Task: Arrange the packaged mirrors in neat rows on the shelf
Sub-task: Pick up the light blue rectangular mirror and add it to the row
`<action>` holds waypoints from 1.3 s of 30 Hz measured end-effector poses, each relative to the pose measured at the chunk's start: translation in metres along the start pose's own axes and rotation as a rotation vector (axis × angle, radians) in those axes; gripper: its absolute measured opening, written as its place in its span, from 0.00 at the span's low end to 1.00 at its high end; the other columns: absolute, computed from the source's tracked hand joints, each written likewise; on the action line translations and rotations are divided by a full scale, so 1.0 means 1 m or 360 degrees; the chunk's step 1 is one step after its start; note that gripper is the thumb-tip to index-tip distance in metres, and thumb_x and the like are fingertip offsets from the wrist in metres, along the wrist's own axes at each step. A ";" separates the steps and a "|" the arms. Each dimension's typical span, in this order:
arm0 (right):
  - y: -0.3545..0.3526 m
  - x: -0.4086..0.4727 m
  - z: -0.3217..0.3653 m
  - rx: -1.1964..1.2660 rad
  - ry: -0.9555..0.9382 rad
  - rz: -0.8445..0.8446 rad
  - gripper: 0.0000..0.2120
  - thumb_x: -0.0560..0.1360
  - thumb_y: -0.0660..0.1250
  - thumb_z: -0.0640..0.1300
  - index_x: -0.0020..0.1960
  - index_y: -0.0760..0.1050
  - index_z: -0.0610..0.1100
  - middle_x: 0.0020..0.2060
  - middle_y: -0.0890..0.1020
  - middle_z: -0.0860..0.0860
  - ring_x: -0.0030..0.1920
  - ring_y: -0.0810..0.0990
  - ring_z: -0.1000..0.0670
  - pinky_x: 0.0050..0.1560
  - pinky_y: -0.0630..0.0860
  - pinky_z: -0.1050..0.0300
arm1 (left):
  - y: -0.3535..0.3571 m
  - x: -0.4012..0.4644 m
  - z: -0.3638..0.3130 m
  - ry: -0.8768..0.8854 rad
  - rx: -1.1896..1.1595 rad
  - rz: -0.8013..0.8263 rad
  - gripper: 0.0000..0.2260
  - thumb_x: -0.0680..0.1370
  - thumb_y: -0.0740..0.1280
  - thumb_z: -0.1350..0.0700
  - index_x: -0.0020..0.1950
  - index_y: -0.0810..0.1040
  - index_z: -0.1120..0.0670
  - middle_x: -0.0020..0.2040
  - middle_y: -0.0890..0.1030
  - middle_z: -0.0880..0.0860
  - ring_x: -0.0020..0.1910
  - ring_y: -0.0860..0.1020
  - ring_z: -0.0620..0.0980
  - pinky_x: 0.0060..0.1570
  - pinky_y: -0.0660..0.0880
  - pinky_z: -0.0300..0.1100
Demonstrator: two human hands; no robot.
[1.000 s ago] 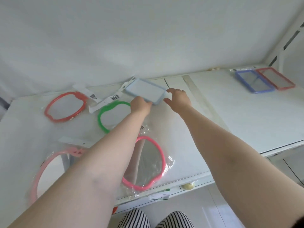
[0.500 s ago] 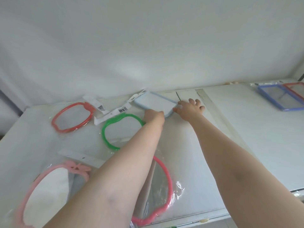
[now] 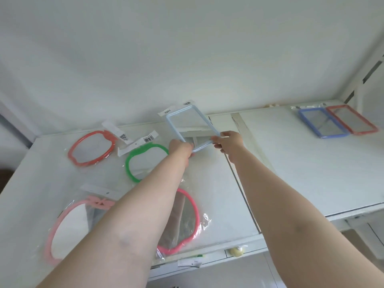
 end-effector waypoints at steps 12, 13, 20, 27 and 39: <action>-0.090 -0.134 -0.011 0.0058 0.0092 -0.0228 0.14 0.71 0.72 0.41 0.31 0.70 0.42 0.30 0.72 0.42 0.25 0.60 0.50 0.26 0.55 0.60 | -0.004 -0.133 -0.008 -0.0064 0.0046 0.0677 0.09 0.75 0.65 0.71 0.39 0.74 0.60 0.35 0.73 0.55 0.33 0.72 0.48 0.23 0.76 0.32; -0.096 -0.148 -0.015 0.0069 0.0089 -0.0275 0.15 0.71 0.72 0.41 0.30 0.70 0.42 0.29 0.72 0.43 0.25 0.60 0.49 0.27 0.56 0.59 | -0.002 -0.145 -0.006 -0.0034 0.0063 0.0692 0.08 0.75 0.65 0.72 0.40 0.75 0.60 0.35 0.73 0.55 0.33 0.72 0.48 0.23 0.76 0.31; -0.121 -0.260 -0.082 0.0183 0.0218 -0.0561 0.13 0.75 0.69 0.41 0.33 0.72 0.41 0.26 0.73 0.47 0.26 0.66 0.51 0.30 0.65 0.61 | -0.001 -0.210 0.052 0.0181 0.0423 0.0726 0.07 0.72 0.69 0.70 0.46 0.76 0.59 0.43 0.78 0.58 0.30 0.76 0.47 0.34 0.80 0.37; -0.150 -0.354 -0.148 0.0352 0.0432 -0.0848 0.03 0.73 0.69 0.39 0.42 0.79 0.40 0.30 0.77 0.47 0.31 0.73 0.50 0.39 0.74 0.61 | -0.001 -0.285 0.117 0.0050 0.0552 0.0954 0.11 0.73 0.70 0.66 0.51 0.76 0.54 0.38 0.79 0.54 0.23 0.77 0.45 0.39 0.80 0.42; -0.280 -0.438 -0.232 0.0501 0.0597 -0.1134 0.08 0.71 0.73 0.39 0.46 0.75 0.40 0.32 0.80 0.47 0.24 0.76 0.56 0.30 0.74 0.67 | 0.105 -0.394 0.188 0.0099 0.0733 0.1212 0.18 0.73 0.70 0.67 0.62 0.76 0.59 0.47 0.79 0.58 0.37 0.78 0.52 0.37 0.78 0.40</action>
Point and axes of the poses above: each hand's wrist, its own x-axis towards the middle knuckle, its own y-axis out of the palm, z = x × y, the point moved 3 cm from there along x, towards the middle knuckle
